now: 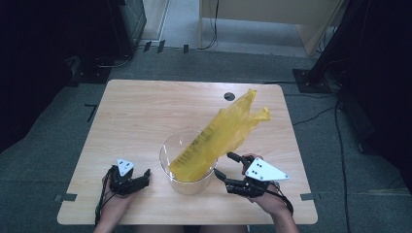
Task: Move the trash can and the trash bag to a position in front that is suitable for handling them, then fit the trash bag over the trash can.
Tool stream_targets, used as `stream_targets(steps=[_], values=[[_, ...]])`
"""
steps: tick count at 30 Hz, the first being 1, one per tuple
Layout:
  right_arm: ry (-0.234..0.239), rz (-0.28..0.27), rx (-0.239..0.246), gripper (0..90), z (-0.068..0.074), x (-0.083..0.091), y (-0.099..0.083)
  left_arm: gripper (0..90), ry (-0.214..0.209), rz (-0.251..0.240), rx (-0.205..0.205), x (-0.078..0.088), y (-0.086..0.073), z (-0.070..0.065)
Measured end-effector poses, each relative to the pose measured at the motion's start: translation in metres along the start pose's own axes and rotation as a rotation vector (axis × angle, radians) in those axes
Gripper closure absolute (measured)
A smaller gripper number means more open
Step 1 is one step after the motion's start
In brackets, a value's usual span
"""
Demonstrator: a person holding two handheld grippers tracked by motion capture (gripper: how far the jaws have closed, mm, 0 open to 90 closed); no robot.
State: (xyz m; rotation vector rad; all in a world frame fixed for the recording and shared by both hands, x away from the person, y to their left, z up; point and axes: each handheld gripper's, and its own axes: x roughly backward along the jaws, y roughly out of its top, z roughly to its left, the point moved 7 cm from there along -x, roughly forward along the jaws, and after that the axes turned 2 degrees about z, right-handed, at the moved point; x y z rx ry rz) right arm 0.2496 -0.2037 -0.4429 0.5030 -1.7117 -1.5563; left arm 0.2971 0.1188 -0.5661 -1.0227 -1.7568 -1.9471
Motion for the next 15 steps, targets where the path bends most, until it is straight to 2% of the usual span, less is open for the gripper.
stream_targets(steps=[1,3,4,6,10,12,14,15], values=[[0.016,-0.002,-0.024,32.9,-0.006,0.004,-0.004,21.9,-0.001,-0.001,0.012,0.0,0.0,0.001],[0.019,-0.001,-0.035,33.2,-0.009,0.005,-0.005,21.9,-0.001,-0.005,0.016,0.0,0.0,0.002],[0.008,0.008,-0.045,33.2,-0.016,0.008,-0.01,21.8,-0.002,-0.006,0.02,0.0,0.0,0.002],[0.0,0.012,-0.048,33.2,-0.019,0.009,-0.011,21.8,-0.002,-0.007,0.022,0.001,0.0,0.003],[-0.061,0.011,-0.084,33.3,-0.033,0.011,-0.014,21.9,0.016,-0.024,0.036,0.003,0.002,0.006],[-0.111,-0.02,-0.117,33.9,-0.039,0.011,-0.011,21.9,0.019,-0.034,0.044,0.004,0.003,0.007],[-0.122,-0.032,-0.121,34.0,-0.04,0.012,-0.009,21.9,0.02,-0.039,0.05,0.005,0.003,0.008],[-0.139,-0.058,-0.138,34.4,-0.041,0.012,-0.004,22.0,0.023,-0.046,0.045,0.007,0.004,0.008]])
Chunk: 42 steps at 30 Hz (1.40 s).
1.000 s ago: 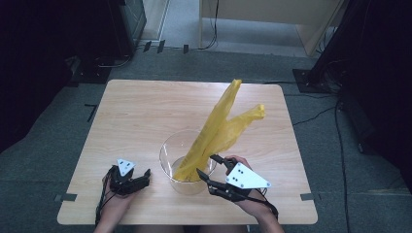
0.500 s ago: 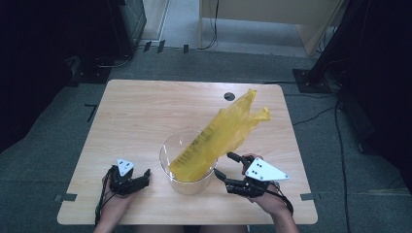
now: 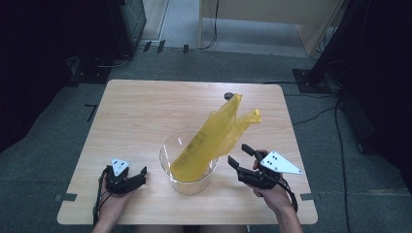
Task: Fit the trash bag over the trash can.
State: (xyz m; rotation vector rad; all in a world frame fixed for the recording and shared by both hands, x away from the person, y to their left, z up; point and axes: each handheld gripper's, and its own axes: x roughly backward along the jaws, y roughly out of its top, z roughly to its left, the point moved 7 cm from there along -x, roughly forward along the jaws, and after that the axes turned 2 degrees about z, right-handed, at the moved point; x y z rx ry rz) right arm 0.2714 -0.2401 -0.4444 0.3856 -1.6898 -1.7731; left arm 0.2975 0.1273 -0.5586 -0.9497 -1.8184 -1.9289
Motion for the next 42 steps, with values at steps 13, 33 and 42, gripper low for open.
stream_targets(steps=[13,33,42], values=[[-0.038,-0.065,-0.109,64.8,0.017,-0.009,0.023,22.5,-0.032,-0.119,0.007,0.035,0.03,-0.011],[-0.057,-0.107,-0.083,88.4,0.073,-0.026,0.051,22.5,-0.128,-0.357,-0.052,0.115,0.093,-0.07],[-0.016,-0.123,-0.06,87.3,0.096,-0.031,0.059,23.4,-0.171,-0.403,-0.091,0.123,0.109,-0.103]])
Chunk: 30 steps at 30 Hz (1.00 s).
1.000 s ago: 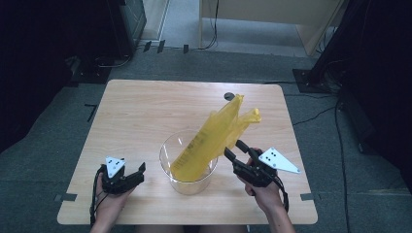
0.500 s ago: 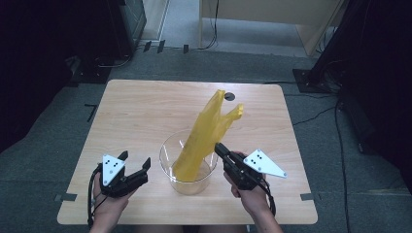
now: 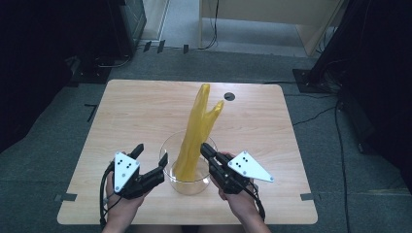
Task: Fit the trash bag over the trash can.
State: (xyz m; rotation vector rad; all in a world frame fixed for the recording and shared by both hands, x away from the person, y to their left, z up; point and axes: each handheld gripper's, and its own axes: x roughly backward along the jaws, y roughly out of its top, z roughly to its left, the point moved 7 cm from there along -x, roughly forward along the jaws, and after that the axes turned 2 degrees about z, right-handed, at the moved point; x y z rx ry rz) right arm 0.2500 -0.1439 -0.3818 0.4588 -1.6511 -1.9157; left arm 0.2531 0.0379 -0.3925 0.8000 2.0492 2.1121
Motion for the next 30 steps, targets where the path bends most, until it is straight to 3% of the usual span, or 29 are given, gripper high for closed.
stream_targets(steps=[7,13,19,26,30], values=[[0.012,-0.006,0.01,87.4,0.004,0.0,0.002,24.8,-0.05,-0.007,-0.026,-0.009,0.008,-0.019],[0.018,-0.011,0.011,87.4,0.005,0.001,0.003,24.7,-0.058,0.043,-0.068,-0.031,0.003,-0.032],[0.017,0.004,0.011,87.4,0.004,0.001,0.0,26.7,-0.028,0.101,-0.093,-0.053,-0.003,-0.035],[0.003,0.023,0.008,87.4,-0.002,-0.001,-0.006,50.0,0.007,0.154,-0.105,-0.068,-0.01,-0.029],[-0.015,0.042,-0.004,87.2,-0.008,-0.003,-0.011,67.9,-0.003,0.157,-0.094,-0.071,-0.011,-0.026]])
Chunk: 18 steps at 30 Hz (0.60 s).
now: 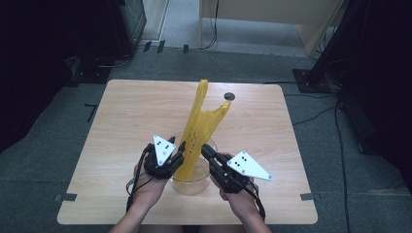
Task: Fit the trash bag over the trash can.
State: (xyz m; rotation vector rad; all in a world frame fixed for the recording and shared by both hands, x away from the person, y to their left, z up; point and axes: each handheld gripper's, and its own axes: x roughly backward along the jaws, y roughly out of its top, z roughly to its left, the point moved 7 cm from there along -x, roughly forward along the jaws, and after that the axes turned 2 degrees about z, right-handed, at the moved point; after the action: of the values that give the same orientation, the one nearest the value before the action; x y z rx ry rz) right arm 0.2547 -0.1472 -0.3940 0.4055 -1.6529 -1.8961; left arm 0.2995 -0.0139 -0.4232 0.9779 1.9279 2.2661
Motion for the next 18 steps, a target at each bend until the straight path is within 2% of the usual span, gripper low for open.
stream_targets(steps=[3,4,5,12,16,18], values=[[-0.016,0.01,-0.004,84.9,-0.004,-0.001,-0.002,82.8,-0.011,-0.012,0.01,0.002,0.001,0.002],[-0.025,0.014,-0.014,81.4,-0.006,-0.001,-0.003,88.1,-0.012,-0.025,0.016,0.004,0.001,0.005],[-0.025,0.014,-0.014,81.4,-0.006,-0.001,-0.003,89.6,-0.012,-0.025,0.016,0.004,0.001,0.005],[-0.06,0.032,-0.075,64.6,-0.014,-0.004,-0.002,90.0,-0.033,-0.065,0.041,0.015,-0.006,0.016],[-0.059,0.037,-0.099,59.5,-0.014,-0.006,-0.001,90.0,-0.05,-0.082,0.05,0.022,-0.009,0.023],[-0.073,0.044,-0.109,58.8,-0.014,-0.01,0.001,90.0,-0.062,-0.087,0.049,0.025,-0.011,0.024]])
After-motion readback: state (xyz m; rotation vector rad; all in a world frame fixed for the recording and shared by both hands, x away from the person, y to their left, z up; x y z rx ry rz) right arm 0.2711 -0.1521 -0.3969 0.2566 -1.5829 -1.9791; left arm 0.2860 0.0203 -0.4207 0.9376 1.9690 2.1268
